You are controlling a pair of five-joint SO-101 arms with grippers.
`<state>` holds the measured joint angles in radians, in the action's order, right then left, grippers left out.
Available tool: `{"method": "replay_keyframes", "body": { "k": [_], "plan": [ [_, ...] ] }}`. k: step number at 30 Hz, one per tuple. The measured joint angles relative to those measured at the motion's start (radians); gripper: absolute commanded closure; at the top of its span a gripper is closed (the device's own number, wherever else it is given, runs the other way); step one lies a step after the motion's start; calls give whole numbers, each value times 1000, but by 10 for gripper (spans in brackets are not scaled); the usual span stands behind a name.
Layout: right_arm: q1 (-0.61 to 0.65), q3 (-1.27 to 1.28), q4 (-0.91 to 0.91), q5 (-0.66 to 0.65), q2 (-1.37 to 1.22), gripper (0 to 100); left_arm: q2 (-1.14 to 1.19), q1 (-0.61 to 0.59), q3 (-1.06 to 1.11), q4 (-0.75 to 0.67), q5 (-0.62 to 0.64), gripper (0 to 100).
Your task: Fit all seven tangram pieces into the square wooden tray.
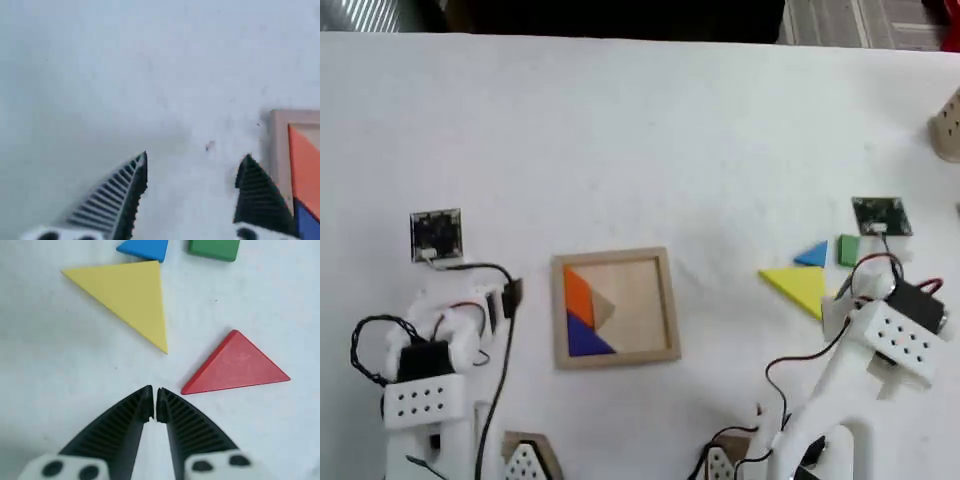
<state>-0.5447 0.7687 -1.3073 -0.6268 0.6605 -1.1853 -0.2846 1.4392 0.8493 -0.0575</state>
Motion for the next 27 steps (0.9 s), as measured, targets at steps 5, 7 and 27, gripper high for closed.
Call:
{"method": "replay_keyframes", "body": {
  "k": [5,7,27],
  "plan": [
    [2,-54,-21,0,0,977,0,0,0,0,0,970],
    [11,-61,-21,0,0,977,0,0,0,-11,-14,965],
    [66,-362,-11,68,-638,976,0,0,44,-21,-69,962]
  ]
}}
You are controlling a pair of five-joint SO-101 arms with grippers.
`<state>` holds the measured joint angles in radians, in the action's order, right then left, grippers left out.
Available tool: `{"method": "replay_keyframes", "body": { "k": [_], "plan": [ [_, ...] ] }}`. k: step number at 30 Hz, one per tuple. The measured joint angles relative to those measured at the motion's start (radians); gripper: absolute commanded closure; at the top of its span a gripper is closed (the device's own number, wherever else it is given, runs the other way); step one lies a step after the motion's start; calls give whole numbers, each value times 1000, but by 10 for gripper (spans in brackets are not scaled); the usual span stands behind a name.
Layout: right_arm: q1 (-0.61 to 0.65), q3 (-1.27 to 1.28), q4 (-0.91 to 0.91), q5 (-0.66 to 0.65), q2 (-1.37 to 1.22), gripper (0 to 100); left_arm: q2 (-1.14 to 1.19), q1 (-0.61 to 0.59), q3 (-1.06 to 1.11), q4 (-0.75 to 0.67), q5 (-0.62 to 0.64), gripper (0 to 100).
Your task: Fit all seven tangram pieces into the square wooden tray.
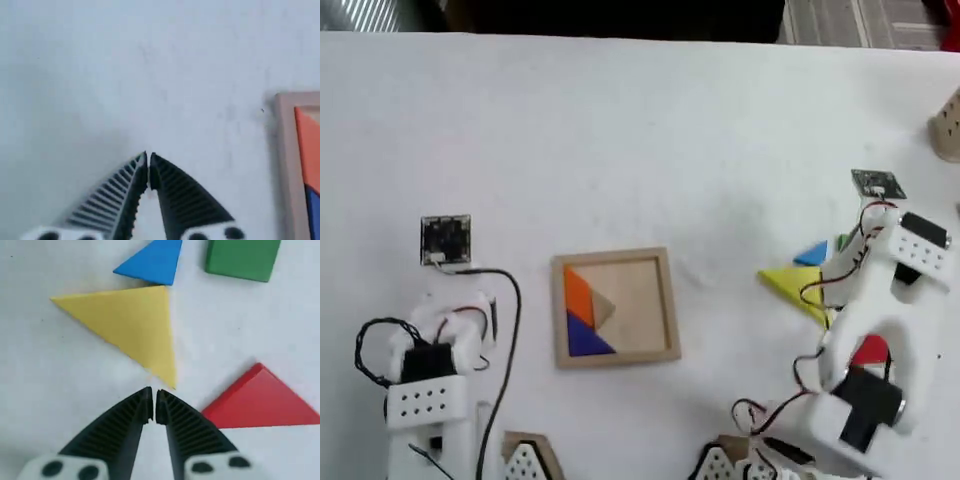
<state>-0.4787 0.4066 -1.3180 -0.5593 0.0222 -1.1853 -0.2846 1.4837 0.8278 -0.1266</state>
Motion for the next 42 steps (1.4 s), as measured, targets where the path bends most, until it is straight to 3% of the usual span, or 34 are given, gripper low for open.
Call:
{"method": "replay_keyframes", "body": {
  "k": [7,16,23,27,35,42],
  "plan": [
    [-6,-83,-3,-69,-55,820,0,0,0,0,-52,962],
    [-35,-34,-51,-43,-3,815,0,0,0,0,-51,962],
    [-26,-11,126,-8,-3,815,0,0,0,0,-51,962],
    [-5,-11,172,199,-3,815,0,0,0,-2,-51,962],
    [87,-3,195,865,-9,812,0,0,0,-2,-51,962],
    [138,-3,364,947,-103,812,-2,0,11,-3,-52,962]
  ]
}}
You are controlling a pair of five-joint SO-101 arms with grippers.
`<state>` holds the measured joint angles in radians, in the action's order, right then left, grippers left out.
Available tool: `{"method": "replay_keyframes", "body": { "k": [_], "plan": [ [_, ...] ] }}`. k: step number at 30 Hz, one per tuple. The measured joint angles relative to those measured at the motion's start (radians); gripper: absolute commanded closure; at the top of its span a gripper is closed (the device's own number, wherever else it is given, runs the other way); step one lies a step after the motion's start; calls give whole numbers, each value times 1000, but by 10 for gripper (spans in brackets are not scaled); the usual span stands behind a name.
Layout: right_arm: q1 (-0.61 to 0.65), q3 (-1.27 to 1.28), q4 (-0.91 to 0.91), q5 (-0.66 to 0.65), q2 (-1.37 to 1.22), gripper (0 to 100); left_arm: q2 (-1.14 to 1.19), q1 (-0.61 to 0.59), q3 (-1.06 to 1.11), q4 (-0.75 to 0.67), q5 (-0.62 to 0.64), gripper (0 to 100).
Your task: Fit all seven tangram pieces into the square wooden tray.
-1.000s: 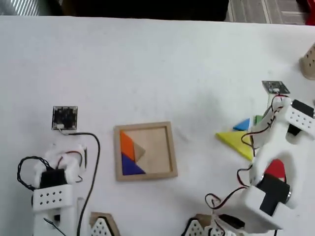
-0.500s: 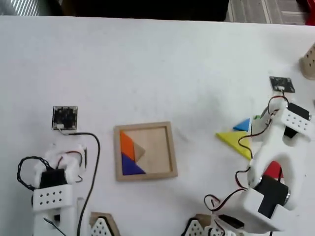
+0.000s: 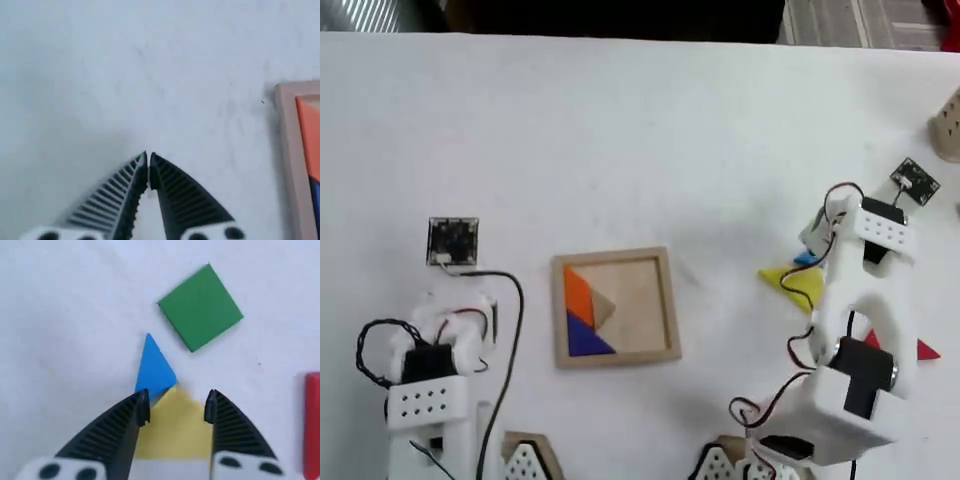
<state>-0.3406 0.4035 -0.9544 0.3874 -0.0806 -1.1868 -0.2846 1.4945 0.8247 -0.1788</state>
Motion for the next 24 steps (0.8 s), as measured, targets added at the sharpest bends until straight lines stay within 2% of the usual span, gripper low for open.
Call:
{"method": "replay_keyframes", "body": {
  "k": [5,14,24],
  "plan": [
    [26,0,75,3,-38,812,0,0,8,-29,0,962],
    [51,-37,97,6,-157,813,0,0,8,-31,0,962],
    [51,-308,-118,11,-341,815,0,0,8,-31,0,962]
  ]
}}
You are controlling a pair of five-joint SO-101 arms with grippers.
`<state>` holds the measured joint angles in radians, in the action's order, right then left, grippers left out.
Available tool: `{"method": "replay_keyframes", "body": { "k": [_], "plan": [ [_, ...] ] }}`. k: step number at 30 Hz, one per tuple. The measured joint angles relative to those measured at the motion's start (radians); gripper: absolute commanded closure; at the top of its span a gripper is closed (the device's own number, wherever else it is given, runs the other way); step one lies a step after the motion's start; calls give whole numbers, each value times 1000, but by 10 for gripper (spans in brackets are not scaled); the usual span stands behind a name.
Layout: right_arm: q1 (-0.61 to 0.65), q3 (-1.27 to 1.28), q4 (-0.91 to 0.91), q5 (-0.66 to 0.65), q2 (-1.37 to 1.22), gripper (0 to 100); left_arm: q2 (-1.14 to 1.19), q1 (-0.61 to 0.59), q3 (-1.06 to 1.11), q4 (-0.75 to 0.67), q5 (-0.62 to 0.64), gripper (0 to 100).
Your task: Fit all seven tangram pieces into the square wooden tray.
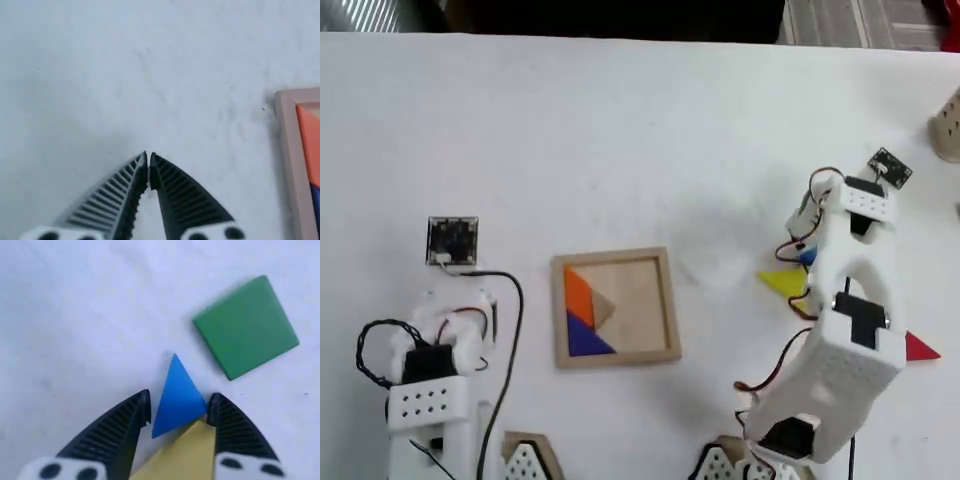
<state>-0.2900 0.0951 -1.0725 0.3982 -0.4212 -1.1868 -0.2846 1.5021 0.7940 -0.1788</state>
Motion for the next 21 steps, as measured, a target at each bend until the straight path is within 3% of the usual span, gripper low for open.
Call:
{"method": "replay_keyframes", "body": {
  "k": [5,10,21],
  "plan": [
    [0,-81,-63,0,-54,838,0,0,0,0,0,962],
    [-5,-101,-77,0,-69,989,0,0,0,0,0,962],
    [-52,-107,-101,-3,-71,981,0,0,0,0,0,962]
  ]
}}
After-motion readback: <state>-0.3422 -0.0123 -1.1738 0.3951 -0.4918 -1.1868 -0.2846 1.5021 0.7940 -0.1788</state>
